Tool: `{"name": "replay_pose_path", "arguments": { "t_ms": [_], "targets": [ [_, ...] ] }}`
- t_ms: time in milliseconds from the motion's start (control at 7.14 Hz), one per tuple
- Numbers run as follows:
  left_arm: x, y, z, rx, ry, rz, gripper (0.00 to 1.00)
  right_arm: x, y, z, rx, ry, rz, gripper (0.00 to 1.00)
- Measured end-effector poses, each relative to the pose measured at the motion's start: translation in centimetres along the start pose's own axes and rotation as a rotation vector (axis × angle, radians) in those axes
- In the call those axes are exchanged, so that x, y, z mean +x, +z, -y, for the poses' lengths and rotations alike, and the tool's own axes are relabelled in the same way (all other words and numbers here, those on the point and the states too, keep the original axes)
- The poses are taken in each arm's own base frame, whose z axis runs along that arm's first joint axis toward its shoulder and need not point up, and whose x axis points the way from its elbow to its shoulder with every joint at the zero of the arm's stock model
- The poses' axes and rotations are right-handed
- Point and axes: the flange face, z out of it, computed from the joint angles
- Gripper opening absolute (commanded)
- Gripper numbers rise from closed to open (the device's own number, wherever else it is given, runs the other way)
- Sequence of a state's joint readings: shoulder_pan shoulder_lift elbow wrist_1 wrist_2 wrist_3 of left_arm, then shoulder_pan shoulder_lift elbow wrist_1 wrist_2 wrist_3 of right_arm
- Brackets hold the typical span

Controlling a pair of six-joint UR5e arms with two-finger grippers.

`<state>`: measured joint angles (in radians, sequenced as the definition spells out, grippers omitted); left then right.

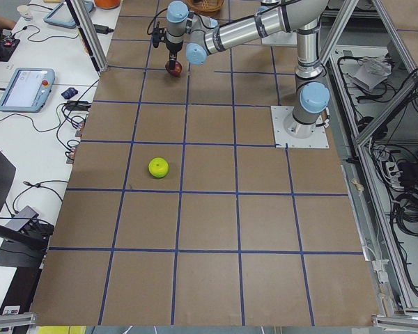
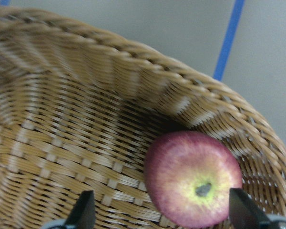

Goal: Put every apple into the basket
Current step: 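Move the right gripper back to the purple apple while the left reaches the green apple, then lift the purple apple with the right gripper while the left grasps the green apple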

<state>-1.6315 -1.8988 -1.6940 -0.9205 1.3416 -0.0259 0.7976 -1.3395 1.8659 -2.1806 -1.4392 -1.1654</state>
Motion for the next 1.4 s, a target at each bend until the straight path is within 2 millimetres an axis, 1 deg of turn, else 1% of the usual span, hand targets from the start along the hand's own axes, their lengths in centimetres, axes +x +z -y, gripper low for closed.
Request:
{"name": "replay_pose_path", "arguments": {
  "t_ms": [140,280,420,560,700,841,981,1121,1261,1401],
  "targets": [
    [-4.8,-2.6,0.5,-0.007,0.075,0.02,1.0,-4.6,-1.7,4.1,-0.003,-0.02,0.001,1.0],
    [-10.4,-4.8,0.5,-0.02,0.152,0.046,1.0,-10.2,-2.4,8.3,-0.015,0.048,0.0,1.0],
    [-16.9,-6.8,0.2,-0.044,0.205,0.079,1.0,-16.0,-2.4,12.1,-0.034,0.128,-0.009,1.0],
    [-24.0,-8.2,-0.3,-0.066,0.238,0.107,1.0,-22.0,-2.1,15.4,-0.04,0.183,-0.01,1.0],
    [-30.0,-8.6,-0.6,-0.079,0.278,0.123,1.0,-28.1,-1.1,18.1,-0.042,0.26,0.003,1.0],
    [-34.2,-8.4,-0.3,-0.09,0.319,0.151,1.0,-34.0,0.3,20.5,-0.037,0.358,0.018,1.0],
    [-37.2,-7.7,0.5,-0.115,0.344,0.197,1.0,-39.9,1.7,23.1,-0.026,0.437,0.032,1.0],
    [-39.4,-6.5,1.3,-0.146,0.36,0.23,1.0,-44.6,3.1,25.9,-0.014,0.471,0.043,1.0],
    [-40.9,-5.2,1.9,-0.163,0.381,0.246,1.0,-47.9,4.1,29.1,0.001,0.501,0.051,1.0],
    [-42.0,-4.0,2.2,-0.17,0.401,0.254,1.0,-50.5,5.0,31.8,0.013,0.529,0.056,1.0]
  ]
}}
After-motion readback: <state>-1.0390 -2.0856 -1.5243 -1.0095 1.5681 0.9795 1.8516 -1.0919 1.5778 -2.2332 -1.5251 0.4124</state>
